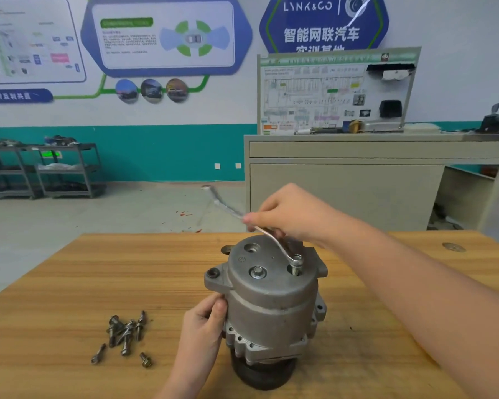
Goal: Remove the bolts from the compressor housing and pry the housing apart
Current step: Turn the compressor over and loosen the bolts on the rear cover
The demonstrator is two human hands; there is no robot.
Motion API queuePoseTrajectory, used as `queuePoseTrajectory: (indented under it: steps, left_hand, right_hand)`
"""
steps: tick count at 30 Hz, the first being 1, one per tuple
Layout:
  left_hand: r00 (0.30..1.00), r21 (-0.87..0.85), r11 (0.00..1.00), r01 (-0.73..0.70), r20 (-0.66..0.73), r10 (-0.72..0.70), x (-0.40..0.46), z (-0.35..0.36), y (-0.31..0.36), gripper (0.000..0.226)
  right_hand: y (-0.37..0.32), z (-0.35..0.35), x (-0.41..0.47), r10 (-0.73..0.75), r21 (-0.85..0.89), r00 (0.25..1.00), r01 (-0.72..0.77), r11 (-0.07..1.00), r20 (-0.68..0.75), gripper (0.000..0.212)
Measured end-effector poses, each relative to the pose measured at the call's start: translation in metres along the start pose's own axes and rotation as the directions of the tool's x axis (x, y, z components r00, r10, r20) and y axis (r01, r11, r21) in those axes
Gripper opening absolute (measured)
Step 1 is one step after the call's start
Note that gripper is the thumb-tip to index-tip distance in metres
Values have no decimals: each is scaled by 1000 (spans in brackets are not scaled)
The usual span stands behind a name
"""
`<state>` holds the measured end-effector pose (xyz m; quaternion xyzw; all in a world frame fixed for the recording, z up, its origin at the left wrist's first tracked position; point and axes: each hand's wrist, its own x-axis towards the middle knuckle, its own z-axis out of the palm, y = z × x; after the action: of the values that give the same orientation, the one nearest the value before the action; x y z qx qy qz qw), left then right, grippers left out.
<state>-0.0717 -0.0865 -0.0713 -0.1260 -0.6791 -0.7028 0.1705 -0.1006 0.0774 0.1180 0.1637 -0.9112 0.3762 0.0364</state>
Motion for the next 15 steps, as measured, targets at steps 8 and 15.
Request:
queuePoseTrajectory:
  steps: [8,15]
  left_hand:
    - [994,43,994,100,-58,-97,-1,-5,-9,35]
    - [999,27,1000,13,-44,-12,0,-2,-7,33]
  right_hand:
    - [-4,19,-88,-558,-318,830,526,789,-13,23]
    - [69,11,-132,-335,325,854,473,819,-399,15]
